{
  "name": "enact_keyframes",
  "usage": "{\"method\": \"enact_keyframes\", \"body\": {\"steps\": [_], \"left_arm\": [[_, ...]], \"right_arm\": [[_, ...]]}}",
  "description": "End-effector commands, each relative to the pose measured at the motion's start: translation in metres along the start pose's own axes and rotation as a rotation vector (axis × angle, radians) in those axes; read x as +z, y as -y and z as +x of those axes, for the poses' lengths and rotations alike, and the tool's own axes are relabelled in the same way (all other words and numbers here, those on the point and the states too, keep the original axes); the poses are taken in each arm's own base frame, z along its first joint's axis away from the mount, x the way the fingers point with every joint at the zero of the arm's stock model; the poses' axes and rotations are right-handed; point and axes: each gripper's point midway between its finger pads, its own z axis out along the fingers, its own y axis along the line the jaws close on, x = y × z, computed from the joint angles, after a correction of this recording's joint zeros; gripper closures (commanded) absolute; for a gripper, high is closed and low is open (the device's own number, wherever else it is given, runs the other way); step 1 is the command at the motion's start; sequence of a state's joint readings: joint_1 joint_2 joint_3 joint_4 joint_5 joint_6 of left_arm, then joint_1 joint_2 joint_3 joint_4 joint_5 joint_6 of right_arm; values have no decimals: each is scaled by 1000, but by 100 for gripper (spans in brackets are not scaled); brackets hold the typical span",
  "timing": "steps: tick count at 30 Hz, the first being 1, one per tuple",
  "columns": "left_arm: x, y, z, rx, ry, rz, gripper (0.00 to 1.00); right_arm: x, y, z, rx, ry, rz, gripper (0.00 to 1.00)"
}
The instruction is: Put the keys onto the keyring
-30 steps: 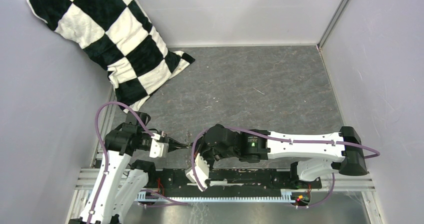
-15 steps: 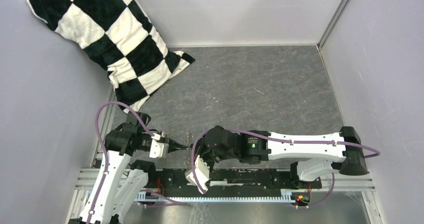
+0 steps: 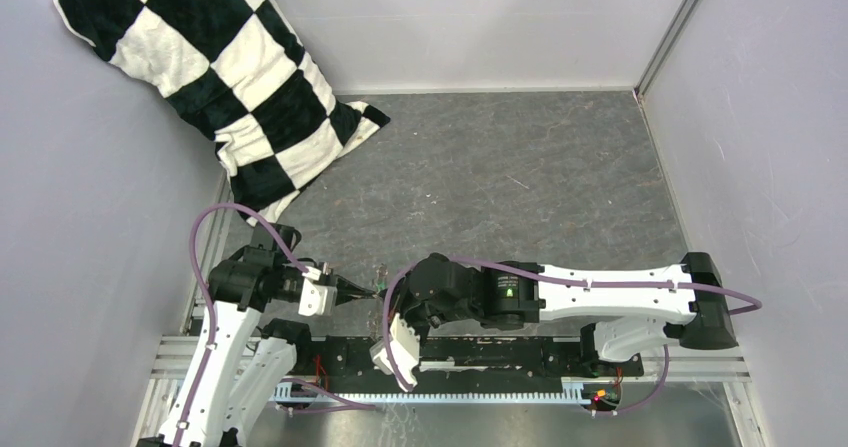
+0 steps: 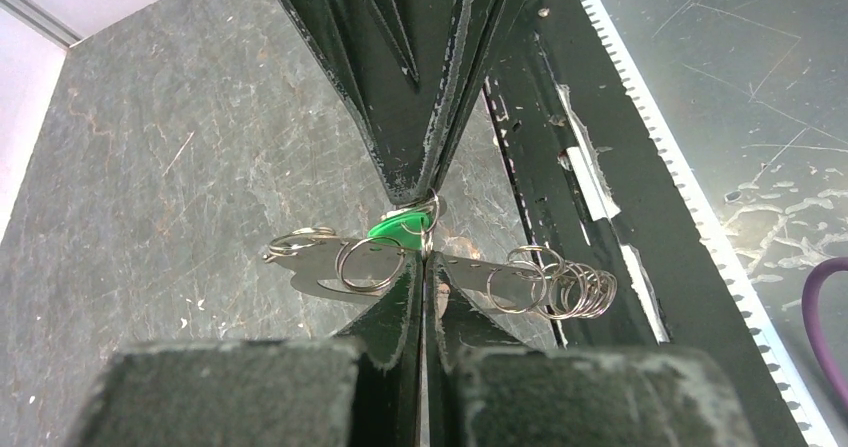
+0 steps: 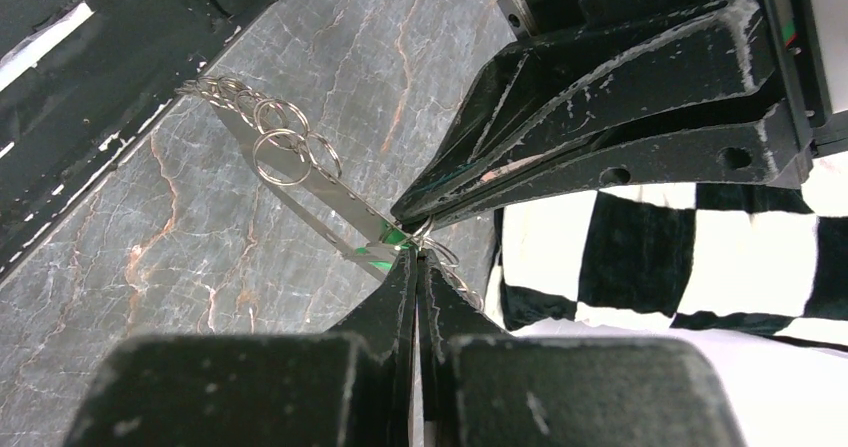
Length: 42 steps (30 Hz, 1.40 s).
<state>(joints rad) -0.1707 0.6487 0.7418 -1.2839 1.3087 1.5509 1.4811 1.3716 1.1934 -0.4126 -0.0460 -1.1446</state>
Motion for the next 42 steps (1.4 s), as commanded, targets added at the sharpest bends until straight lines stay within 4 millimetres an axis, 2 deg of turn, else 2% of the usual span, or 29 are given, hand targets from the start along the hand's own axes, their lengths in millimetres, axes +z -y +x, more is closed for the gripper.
{"method": "enact_keyframes", "body": {"steps": [1, 10, 20, 27, 32, 39, 42], "left_arm": [[-3, -8, -14, 46, 6, -22, 98], [-3, -9, -15, 57, 9, -14, 98], [-2, -3, -12, 70, -5, 5, 98], [-2, -3, -13, 88, -5, 9, 98], [-3, -3, -14, 96, -4, 8, 98], [-3, -2, -16, 99, 0, 6, 98], [-3, -3, -18, 101, 1, 5, 98]], "right_arm": [[-8, 3, -13, -10, 54, 36, 99], [-5, 17, -20, -36, 71, 48, 99], [3, 22, -26, -34, 89, 31, 99], [15, 29, -21, -12, 48, 36, 99], [18, 25, -9, 1, 5, 33, 99], [14, 43, 4, 39, -13, 134, 99], [14, 50, 7, 72, -23, 186, 90]]}}
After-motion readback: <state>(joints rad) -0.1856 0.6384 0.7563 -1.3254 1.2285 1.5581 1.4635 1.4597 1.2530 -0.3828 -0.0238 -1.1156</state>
